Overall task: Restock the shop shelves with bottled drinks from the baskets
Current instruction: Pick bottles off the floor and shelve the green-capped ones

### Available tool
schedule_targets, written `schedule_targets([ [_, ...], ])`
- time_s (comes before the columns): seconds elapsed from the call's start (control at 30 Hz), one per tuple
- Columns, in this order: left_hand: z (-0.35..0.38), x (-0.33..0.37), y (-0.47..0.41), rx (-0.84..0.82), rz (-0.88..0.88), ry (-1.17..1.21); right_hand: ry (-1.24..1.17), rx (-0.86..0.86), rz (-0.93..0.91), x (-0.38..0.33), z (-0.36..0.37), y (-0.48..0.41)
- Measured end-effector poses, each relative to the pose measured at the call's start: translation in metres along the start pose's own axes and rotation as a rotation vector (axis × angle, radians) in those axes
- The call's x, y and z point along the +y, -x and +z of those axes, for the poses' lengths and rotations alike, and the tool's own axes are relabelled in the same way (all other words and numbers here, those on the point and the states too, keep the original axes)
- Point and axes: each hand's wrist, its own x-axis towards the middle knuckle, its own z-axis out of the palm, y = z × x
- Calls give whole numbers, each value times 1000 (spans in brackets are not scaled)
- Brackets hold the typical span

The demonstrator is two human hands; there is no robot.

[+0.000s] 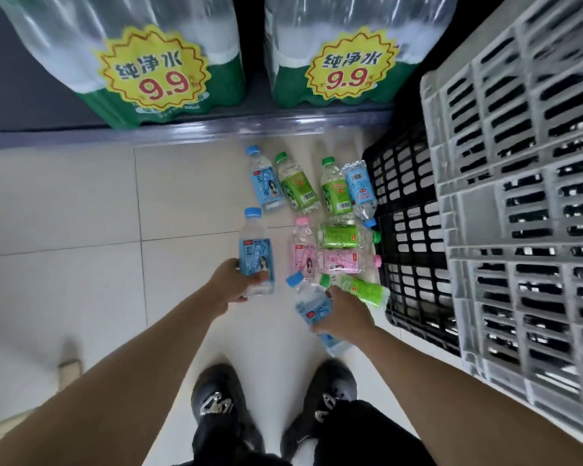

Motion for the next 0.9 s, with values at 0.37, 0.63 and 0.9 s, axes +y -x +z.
schedule_targets([
  [0.37,-36,94,230,44,271,116,-417,270,-101,-76,-123,179],
  [0.63,-78,177,382,143,420,112,-473,443,-284,-149,-222,317],
  [0.9,-103,247,494,201,591,145,-525,568,-450,-195,-308,424],
])
